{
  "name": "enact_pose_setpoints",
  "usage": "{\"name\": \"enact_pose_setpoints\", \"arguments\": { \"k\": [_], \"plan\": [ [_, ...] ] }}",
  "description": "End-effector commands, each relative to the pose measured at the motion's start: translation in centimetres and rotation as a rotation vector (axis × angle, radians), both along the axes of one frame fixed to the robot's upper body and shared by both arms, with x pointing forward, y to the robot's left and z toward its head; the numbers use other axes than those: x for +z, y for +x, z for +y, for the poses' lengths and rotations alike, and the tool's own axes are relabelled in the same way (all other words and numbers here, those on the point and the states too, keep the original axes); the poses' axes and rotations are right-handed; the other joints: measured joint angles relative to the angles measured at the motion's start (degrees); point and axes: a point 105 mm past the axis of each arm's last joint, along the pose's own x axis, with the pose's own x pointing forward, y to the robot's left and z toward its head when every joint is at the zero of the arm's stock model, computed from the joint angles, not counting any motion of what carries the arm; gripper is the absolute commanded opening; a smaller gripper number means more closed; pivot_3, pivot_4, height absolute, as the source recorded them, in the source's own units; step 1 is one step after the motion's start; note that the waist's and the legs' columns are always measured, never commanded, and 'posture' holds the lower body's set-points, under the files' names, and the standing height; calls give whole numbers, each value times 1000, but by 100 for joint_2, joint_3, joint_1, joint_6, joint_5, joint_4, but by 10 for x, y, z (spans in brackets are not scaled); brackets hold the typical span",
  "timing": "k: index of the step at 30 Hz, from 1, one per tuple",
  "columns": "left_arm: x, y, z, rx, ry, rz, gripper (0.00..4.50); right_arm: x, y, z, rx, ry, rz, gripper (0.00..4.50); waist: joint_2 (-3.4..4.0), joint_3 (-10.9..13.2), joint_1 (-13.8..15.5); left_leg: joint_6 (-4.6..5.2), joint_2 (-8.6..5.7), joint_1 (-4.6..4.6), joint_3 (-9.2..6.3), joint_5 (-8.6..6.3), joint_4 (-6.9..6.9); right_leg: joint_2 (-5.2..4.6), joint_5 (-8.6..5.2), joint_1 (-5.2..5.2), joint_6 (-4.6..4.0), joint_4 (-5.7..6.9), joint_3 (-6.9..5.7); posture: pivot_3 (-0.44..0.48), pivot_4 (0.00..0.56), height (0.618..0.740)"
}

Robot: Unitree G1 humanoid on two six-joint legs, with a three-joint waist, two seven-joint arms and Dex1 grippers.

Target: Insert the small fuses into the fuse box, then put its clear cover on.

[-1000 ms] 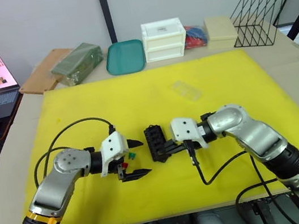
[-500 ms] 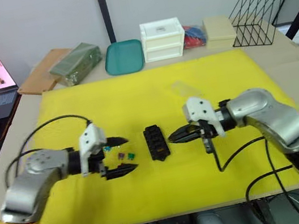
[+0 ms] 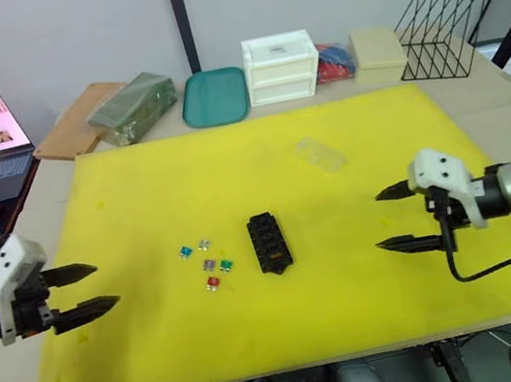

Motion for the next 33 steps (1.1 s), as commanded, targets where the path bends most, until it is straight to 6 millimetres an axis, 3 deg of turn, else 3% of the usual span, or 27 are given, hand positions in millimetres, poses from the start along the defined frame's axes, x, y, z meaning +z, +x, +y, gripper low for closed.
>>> {"name": "enact_pose_setpoints", "arguments": {
  "k": [1,5,10,13,17,20,25,33],
  "plan": [
    [11,1,4,-9,29,-38,4500,9,0,-6,-15,-21,-55,4487,1,0,-1,1,0,0,1,-1,0,-1,0,0,0,-1,0,0,150,740],
    [11,6,-5,-40,1,-44,4500,9,0,-1,-3,-14,-60,4487,1,1,-8,2,0,0,1,-1,-1,-1,0,0,0,-3,0,0,150,740],
    [10,16,-22,-91,-66,-27,4500,20,2,26,74,42,-94,4487,2,1,-25,1,1,0,1,-1,0,0,0,0,0,-2,0,0,150,740],
    [6,27,-41,-111,-260,112,4500,34,-3,61,182,112,-101,4487,1,2,-27,1,3,0,1,-1,-1,1,0,-1,1,-3,0,0,150,740],
    [0,39,-57,-119,-422,293,4500,44,-4,90,282,141,-134,4487,0,1,-38,1,2,-2,0,-1,2,2,1,-3,1,3,0,0,150,740],
    [-13,49,-63,-75,-478,409,3926,46,-4,102,322,150,-135,4500,-2,2,-29,3,-1,-5,0,-2,5,2,1,-4,1,1,0,0,150,740],
    [-27,64,-61,22,-575,543,2299,42,-5,112,355,135,-139,4500,-4,1,-43,3,-2,-8,-1,-2,8,4,1,-11,1,7,-1,0,150,740],
    [-39,81,-60,111,-650,614,2299,40,-8,121,366,151,-147,4500,-5,1,-48,1,-4,-14,0,-1,13,3,1,-24,1,20,1,0,150,740]
  ]
}}
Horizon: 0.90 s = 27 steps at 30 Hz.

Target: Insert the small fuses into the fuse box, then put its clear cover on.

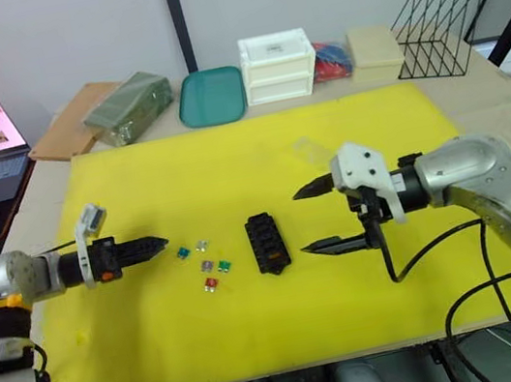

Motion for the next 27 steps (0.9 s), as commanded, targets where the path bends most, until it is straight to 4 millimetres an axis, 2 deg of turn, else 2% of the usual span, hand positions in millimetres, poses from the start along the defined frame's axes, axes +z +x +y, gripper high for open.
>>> {"name": "enact_pose_setpoints", "arguments": {
  "k": [1,7,21,27],
  "plan": [
    [-2,2,0,-9,9,5,2299,9,-3,7,21,11,-57,4500,0,0,0,0,0,0,0,0,0,0,0,-1,0,0,0,0,150,740],
    [-13,-1,-8,-71,42,18,2299,9,-3,7,14,7,-65,4500,0,-1,3,0,0,0,0,0,0,0,0,-1,0,1,1,0,150,740],
    [-19,-4,-34,-181,34,7,2299,8,-4,7,7,-2,-73,4500,-1,-1,19,0,-4,0,0,0,5,-3,0,1,0,4,1,0,150,740],
    [-25,-2,-34,-176,59,2,2299,7,-6,6,5,-8,-72,4500,-1,-1,20,0,-4,0,0,0,5,-3,0,1,0,4,1,0,150,740]
  ]
}}
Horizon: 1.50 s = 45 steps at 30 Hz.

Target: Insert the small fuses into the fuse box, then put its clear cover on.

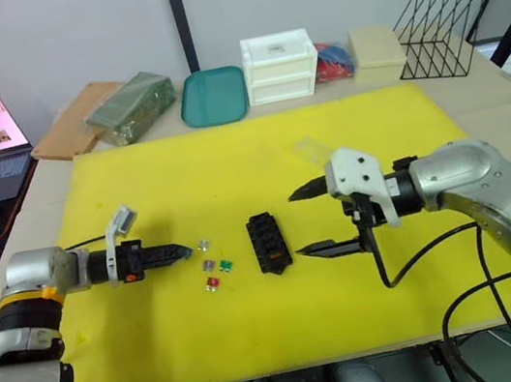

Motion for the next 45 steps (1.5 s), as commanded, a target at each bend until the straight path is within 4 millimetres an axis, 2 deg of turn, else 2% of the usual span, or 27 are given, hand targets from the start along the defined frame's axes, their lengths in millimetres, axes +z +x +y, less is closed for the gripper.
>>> {"name": "enact_pose_setpoints", "arguments": {
  "k": [1,7,10,15,21,25,29,32,35,39,42,45],
  "plan": [
    [-10,-1,-2,-4,26,15,2299,8,-5,1,11,-2,-50,4500,0,0,3,0,0,0,0,0,0,0,0,0,0,0,0,0,150,740],
    [-14,2,4,34,40,6,2299,8,-5,1,10,-5,-51,4500,1,-1,3,0,0,0,0,0,2,0,0,1,0,1,0,0,150,740],
    [-16,0,5,27,46,5,1731,9,-4,3,13,-4,-53,4500,0,-1,0,0,0,0,0,0,3,0,0,1,0,3,0,0,150,740],
    [-19,-4,6,9,63,1,35,9,-3,3,14,-5,-57,4500,1,-2,-11,0,0,0,0,0,2,0,0,0,0,3,0,0,150,740],
    [-23,-8,10,-13,107,-47,35,9,-1,3,12,-17,-63,4500,3,-3,-15,0,1,1,0,0,1,1,0,-1,0,4,1,0,150,740],
    [-7,-3,9,-28,83,-165,35,10,-1,2,13,-17,-66,4500,3,-3,-16,0,1,1,0,0,1,1,0,-1,0,4,0,0,150,740],
    [31,-4,-4,-86,2,-401,35,13,-2,2,17,-4,-42,4500,1,-2,-15,0,3,1,0,0,1,1,0,-1,0,3,1,0,150,740],
    [66,-21,-22,-176,-63,-590,35,23,-8,6,33,54,66,4500,-1,0,-14,0,3,-3,0,0,3,-1,0,-1,0,2,1,0,150,740],
    [88,-38,-43,-243,-102,-704,35,34,-13,12,53,117,152,4500,0,-1,-8,0,4,-3,-1,0,3,-2,0,1,0,0,1,0,150,740],
    [101,-55,-67,-319,-134,-785,35,51,-11,20,55,195,227,4500,-1,-1,-10,0,4,-1,0,0,2,-2,0,4,0,-1,1,0,150,740],
    [107,-61,-82,-344,-153,-830,35,62,-12,27,82,242,290,4500,-1,-1,-12,0,4,-1,0,0,2,-2,0,4,0,-1,1,0,150,740],
    [112,-60,-92,-332,-167,-867,0,62,-14,32,98,238,294,3885,-1,-1,1,0,4,-1,0,0,1,-2,0,4,0,-2,1,0,150,740]
  ]
}}
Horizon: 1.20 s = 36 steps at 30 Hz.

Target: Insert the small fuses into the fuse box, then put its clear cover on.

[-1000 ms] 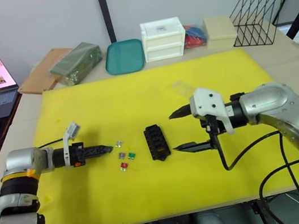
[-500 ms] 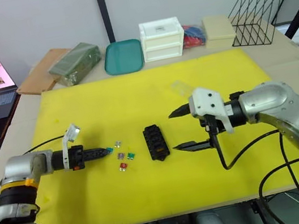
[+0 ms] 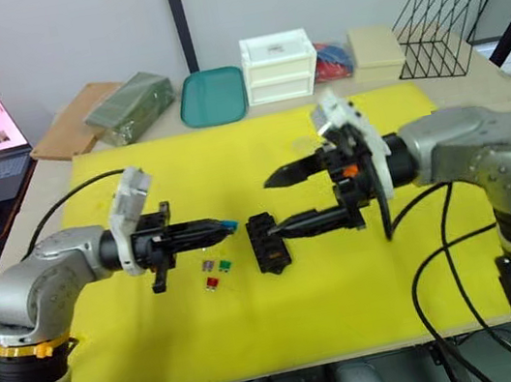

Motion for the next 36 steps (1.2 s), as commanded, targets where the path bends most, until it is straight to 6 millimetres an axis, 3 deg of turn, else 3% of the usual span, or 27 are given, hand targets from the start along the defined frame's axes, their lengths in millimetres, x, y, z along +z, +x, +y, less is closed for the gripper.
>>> {"name": "enact_pose_setpoints", "arguments": {
  "k": [1,3,12,15,17,28,31,33,36],
  "plan": [
    [12,-3,-9,-3,-24,-67,0,6,-4,5,24,11,-9,3611,0,0,1,0,0,0,0,0,1,0,0,1,0,-1,0,0,150,740],
    [12,-3,-11,-2,-26,-75,0,4,-3,8,21,2,2,2895,0,0,-7,0,0,0,1,0,1,0,0,1,0,0,0,0,150,740],
    [12,-5,-18,6,-41,-92,0,-4,4,16,3,-11,3,2895,0,0,-3,0,0,0,1,0,2,1,0,0,0,0,0,0,150,740],
    [12,-6,-19,-3,-40,-94,0,-6,5,16,-3,-14,-11,2342,0,0,-4,0,-1,0,1,0,2,0,0,0,0,0,0,0,150,740],
    [11,-6,-20,-2,-37,-94,0,-7,6,17,-4,-17,-10,1709,0,0,-11,0,0,0,1,0,1,1,0,0,0,0,0,0,150,740],
    [12,-1,-19,8,-34,-102,0,-11,8,16,-9,-27,0,1709,0,0,-8,0,0,0,1,0,1,1,0,0,0,0,0,0,150,740],
    [12,-1,-19,9,-34,-103,0,-12,9,14,-11,-32,-4,1148,0,0,-9,0,0,0,1,0,1,1,0,0,0,0,0,0,150,740],
    [12,-1,-18,8,-32,-103,0,-12,10,14,-12,-38,-10,493,0,0,-7,0,0,0,1,0,1,1,0,0,0,0,0,0,150,740],
    [12,0,-19,7,-31,-104,0,-12,10,14,-8,-40,-15,493,0,0,-9,0,0,0,1,0,1,1,0,0,0,0,0,0,150,740]
  ]
}}
